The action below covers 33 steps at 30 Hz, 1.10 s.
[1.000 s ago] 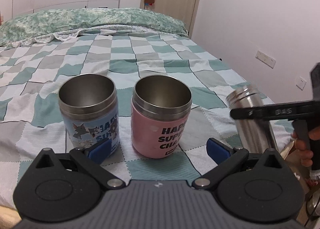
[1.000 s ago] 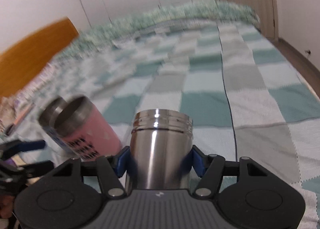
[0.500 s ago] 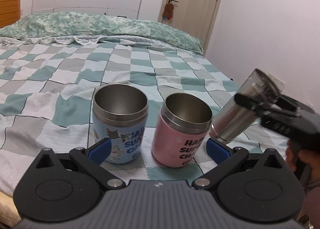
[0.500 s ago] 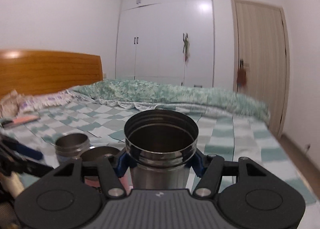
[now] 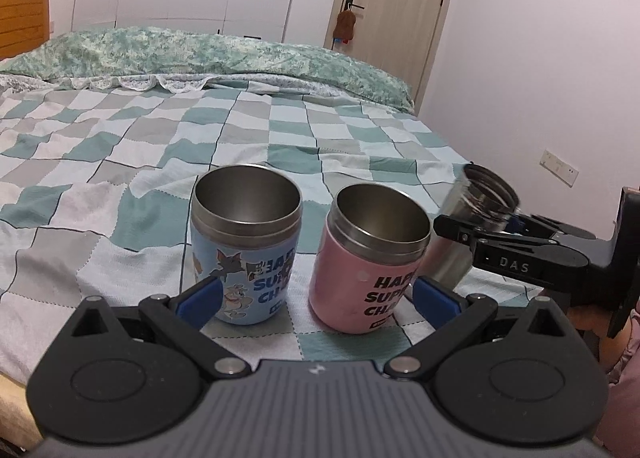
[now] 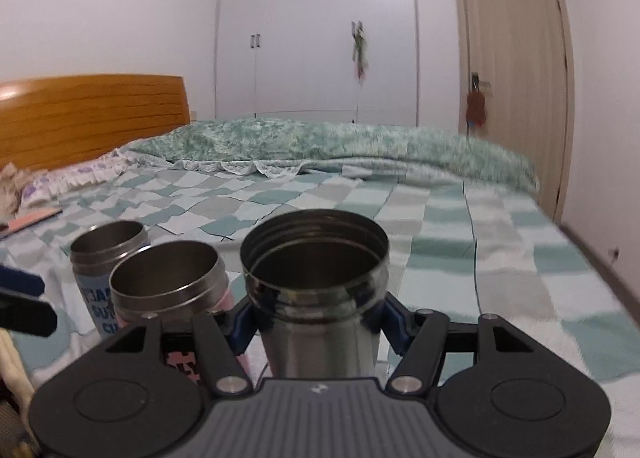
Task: Flip cup upright
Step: 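Rotate the tumbler upright with the right tool, open end up, then set the upright tumbler beside the pink cup and open the right tool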
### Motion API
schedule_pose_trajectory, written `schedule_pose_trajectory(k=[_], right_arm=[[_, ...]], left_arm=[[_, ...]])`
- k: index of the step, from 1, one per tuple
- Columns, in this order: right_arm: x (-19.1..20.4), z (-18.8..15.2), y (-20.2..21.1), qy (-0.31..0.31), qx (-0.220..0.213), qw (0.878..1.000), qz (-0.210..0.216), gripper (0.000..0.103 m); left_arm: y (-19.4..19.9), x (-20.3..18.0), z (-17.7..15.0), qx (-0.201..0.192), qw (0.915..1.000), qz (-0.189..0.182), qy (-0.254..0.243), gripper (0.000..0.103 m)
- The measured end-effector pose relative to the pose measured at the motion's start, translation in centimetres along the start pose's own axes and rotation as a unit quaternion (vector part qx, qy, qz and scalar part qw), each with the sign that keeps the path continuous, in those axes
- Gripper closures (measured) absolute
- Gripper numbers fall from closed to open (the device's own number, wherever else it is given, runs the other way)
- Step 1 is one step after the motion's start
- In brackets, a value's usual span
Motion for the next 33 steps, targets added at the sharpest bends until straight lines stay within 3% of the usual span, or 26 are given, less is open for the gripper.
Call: schedule_pose_trajectory(k=[2, 5, 9, 14, 19, 24, 29, 33], right_arm=[[-0.4, -0.3, 0.6, -0.011, -0.01, 1.0, 0.003, 0.014], [-0.5, -0.5, 2.3, -0.017, -0.025, 0.999, 0.014, 0.012], [-0.3, -1.2, 5.9, -0.015, -0.068, 0.998, 0.012, 0.0], [0.4, -2.4, 10.2, 0.003, -0.117, 0.993, -0.006, 0.0], [1.0, -5.8, 13.5, 0.017, -0.141, 0.989, -0.029, 0.0], [0.9, -9.7, 14.8, 0.02, -0.134, 0.989, -0.052, 0.0], [0.4, -12.6, 14.8, 0.023, -0.127, 0.989, -0.077, 0.0], [0.5, -14.4, 15.0, 0.024, -0.129, 0.988, -0.087, 0.0]], left_arm=[[0.5, -0.3, -0.1, -0.006, 1.0, 0.004, -0.005, 0.0], [1.6, -0.8, -0.3, -0.02, 0.9997, 0.008, -0.013, 0.0], [3.5, -1.9, -0.6, -0.059, 0.998, 0.0, -0.02, 0.0], [5.2, -3.4, -2.4, -0.105, 0.9939, 0.009, -0.032, 0.0], [5.6, -3.8, -6.0, -0.148, 0.988, 0.031, -0.03, 0.0], [4.4, -3.6, -9.4, -0.153, 0.987, 0.045, -0.023, 0.0], [3.7, -4.1, -11.5, -0.195, 0.9736, 0.102, -0.059, 0.0], [3.4, -4.3, -12.6, -0.218, 0.9664, 0.118, -0.07, 0.0]])
Point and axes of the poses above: each gripper's, at about its wrist camera, not at the fingertips, and y roughly against the way its jaws point, x to its left, z to its top, the point moved 4 cm from there along -y, roughly the way its jaws point, and after that the axes turned 3 degrees about x, right-handed, at the moved point
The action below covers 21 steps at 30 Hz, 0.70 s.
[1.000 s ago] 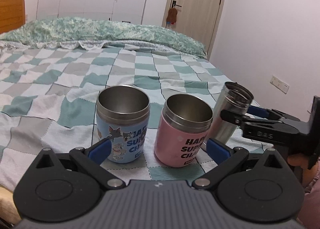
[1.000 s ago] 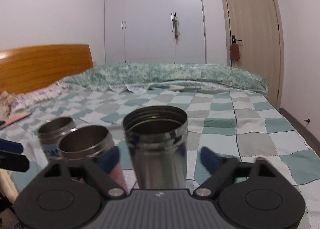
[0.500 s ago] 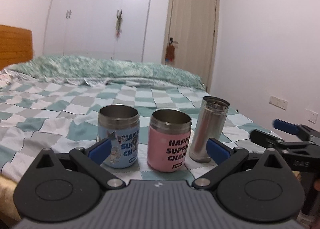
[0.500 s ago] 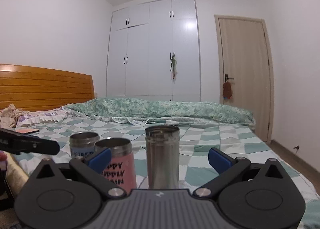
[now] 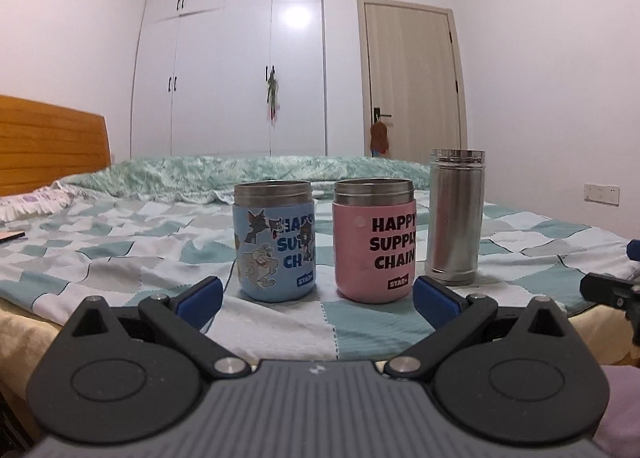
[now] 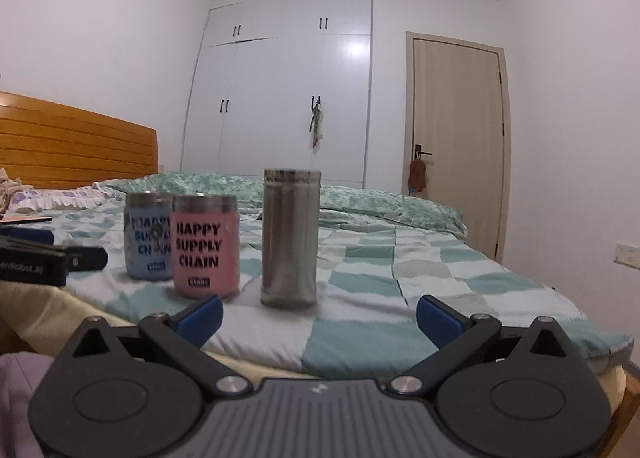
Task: Flip cup upright
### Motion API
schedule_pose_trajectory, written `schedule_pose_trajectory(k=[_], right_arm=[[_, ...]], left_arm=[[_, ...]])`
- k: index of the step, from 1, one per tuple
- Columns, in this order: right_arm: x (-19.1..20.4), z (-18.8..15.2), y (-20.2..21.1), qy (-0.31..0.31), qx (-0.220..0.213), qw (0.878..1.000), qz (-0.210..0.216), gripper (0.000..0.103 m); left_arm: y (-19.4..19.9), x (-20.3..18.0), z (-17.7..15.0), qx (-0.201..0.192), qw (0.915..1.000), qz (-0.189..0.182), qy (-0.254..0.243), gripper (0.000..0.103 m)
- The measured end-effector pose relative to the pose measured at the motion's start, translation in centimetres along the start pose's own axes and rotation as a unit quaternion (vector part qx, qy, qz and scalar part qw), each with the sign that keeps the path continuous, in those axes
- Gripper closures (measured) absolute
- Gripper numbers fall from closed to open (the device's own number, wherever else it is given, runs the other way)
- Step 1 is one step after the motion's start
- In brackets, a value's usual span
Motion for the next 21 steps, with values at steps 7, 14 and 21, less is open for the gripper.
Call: schedule_pose_trajectory(k=[7, 14, 21], right_arm=[[-0.7, -0.4, 0.8, -0.02, -0.025, 0.999, -0.015, 0.0], [-0.4, -0.4, 1.4, -0.019, -0.034, 0.999, -0.014, 0.0], [-0.2, -0.4, 1.6, -0.011, -0.038, 0.999, -0.015, 0.0]], left_arm=[[0.0, -0.4, -1.0, -0.004, 0.9998, 0.009, -0.019, 0.0], [1.0, -0.2, -1.0, -0.018, 0.9996, 0.011, -0.017, 0.0], [1.1, 0.0, -0.9, -0.024, 0.9996, 0.009, -0.008, 0.0]])
Point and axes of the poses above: each gripper's, at about its wrist camera, not at the fingertips, and y roughly against the way its jaws point, x to its left, z to its top, the point moved 4 cm from there along -y, roughly the way its jaws point, and after that the axes turned 3 degrees about x, right-handed, at the moved point
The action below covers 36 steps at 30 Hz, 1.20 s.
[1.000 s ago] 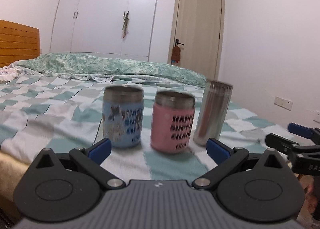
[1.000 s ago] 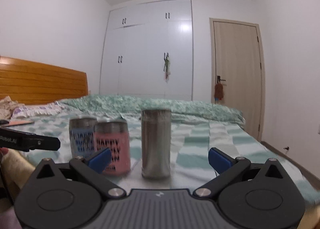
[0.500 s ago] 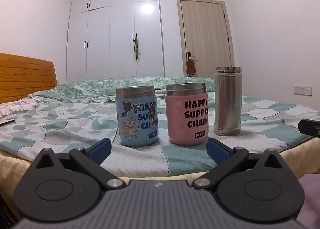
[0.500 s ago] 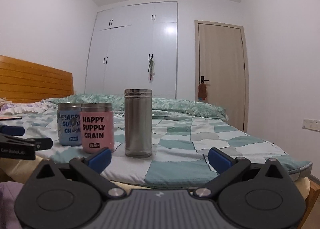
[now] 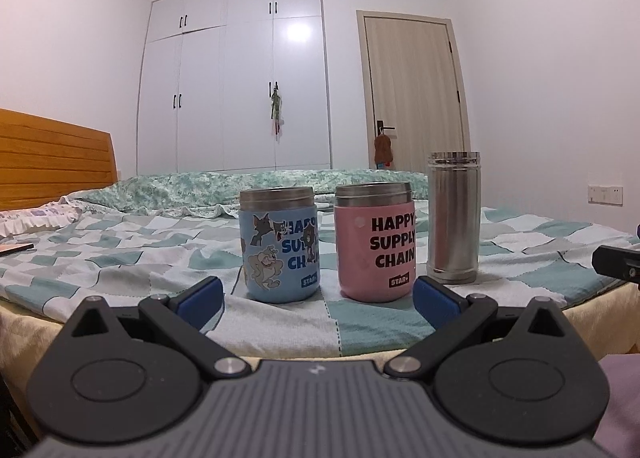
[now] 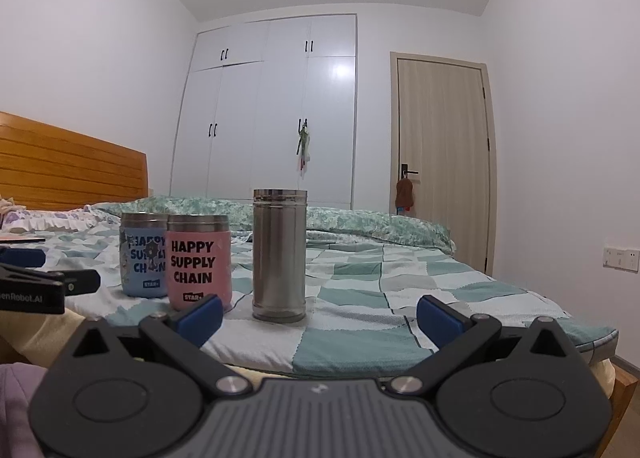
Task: Flip cup upright
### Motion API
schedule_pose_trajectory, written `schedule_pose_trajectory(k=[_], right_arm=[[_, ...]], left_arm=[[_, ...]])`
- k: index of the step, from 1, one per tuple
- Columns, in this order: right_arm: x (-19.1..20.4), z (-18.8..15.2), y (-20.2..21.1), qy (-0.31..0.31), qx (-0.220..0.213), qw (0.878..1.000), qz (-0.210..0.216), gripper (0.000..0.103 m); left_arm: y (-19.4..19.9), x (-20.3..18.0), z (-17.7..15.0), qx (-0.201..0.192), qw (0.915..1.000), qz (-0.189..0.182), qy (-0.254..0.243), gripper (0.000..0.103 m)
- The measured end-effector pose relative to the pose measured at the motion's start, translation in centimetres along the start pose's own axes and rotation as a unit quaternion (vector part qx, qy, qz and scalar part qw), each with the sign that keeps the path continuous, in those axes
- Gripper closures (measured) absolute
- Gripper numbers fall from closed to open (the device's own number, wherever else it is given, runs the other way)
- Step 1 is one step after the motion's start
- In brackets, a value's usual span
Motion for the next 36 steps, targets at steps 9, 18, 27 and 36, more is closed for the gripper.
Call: schedule_pose_trajectory(k=[9, 18, 27, 36], right_arm=[[-0.02, -0.09, -0.05, 0.002, 0.0, 1.0, 0.0, 0.0], [0.05, -0.13, 0.05, 0.002, 0.0, 1.0, 0.0, 0.0], [0.1, -0.2, 0.19, 0.006, -0.002, 1.0, 0.0, 0.0], [0.18, -0.2, 0.21, 0.007, -0.002, 1.0, 0.001, 0.0]], left_arm=[[0.12, 0.18, 0.01, -0.001, 1.0, -0.001, 0.003, 0.0], [0.13, 0.18, 0.05, -0.001, 1.0, -0.003, 0.004, 0.0], [0.17, 0.19, 0.06, -0.001, 1.0, -0.003, 0.005, 0.0], [0.25, 0.06, 0.14, -0.003, 1.0, -0.004, 0.006, 0.0]])
Point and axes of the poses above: each gripper's, at about its wrist camera, not at the fingertips, and y roughly against the way its jaws point, x to its left, z to its top, the point moved 4 cm from there along -y, roughly the way its jaws point, and after that the axes turned 3 degrees about x, right-handed, at the moved point
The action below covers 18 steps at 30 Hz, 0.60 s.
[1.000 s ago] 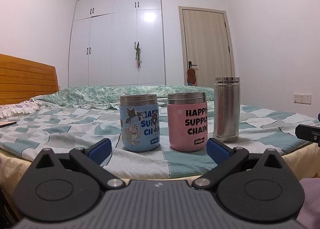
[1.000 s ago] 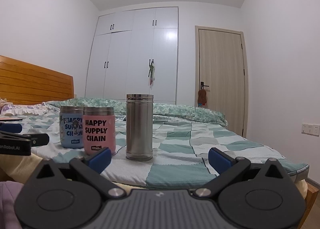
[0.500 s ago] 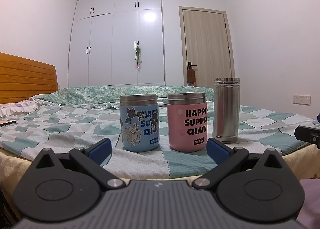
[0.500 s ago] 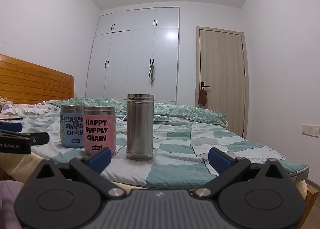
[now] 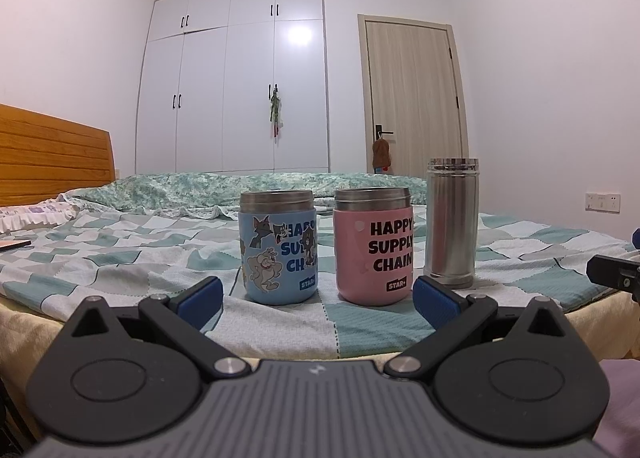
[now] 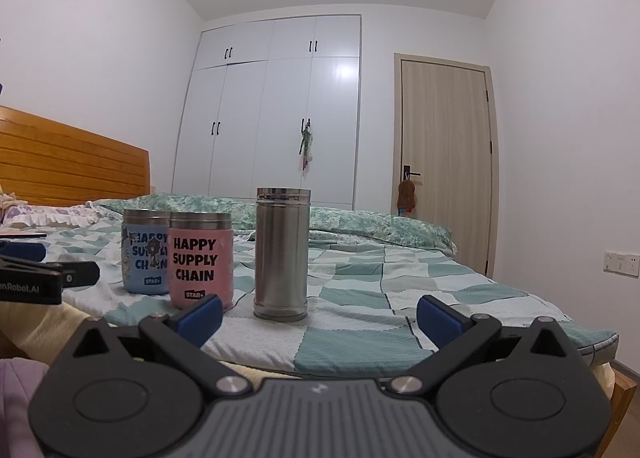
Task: Flip cup upright
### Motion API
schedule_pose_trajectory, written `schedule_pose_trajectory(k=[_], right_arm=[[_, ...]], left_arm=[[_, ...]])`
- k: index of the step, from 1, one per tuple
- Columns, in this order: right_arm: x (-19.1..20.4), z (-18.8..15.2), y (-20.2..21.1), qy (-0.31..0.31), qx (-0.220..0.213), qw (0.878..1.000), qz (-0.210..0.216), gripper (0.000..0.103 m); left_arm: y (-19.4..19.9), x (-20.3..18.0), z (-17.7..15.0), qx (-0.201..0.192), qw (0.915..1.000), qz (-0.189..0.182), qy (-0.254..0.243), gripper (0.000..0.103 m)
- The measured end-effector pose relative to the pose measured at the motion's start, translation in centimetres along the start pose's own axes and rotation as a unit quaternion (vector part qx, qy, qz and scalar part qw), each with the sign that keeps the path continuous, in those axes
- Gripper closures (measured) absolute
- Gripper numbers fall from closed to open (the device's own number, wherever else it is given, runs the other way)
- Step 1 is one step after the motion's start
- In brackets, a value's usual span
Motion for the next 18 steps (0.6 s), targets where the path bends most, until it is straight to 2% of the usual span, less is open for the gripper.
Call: schedule_pose_trajectory(k=[18], right_arm=[[0.01, 0.01, -0.01, 0.0, 0.0, 1.0, 0.0, 0.0]], left_arm=[[-0.16, -0.07, 0.03, 0.002, 1.0, 0.0, 0.003, 0.0]])
Point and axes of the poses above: each gripper's, at about its wrist camera, not at the fingertips, and y roughly against the way its jaws point, x to its left, z to its top, the point moved 4 cm from there along -y, roughly the way its jaws point, and after that the axes turned 3 degrees about x, right-handed, at the moved point
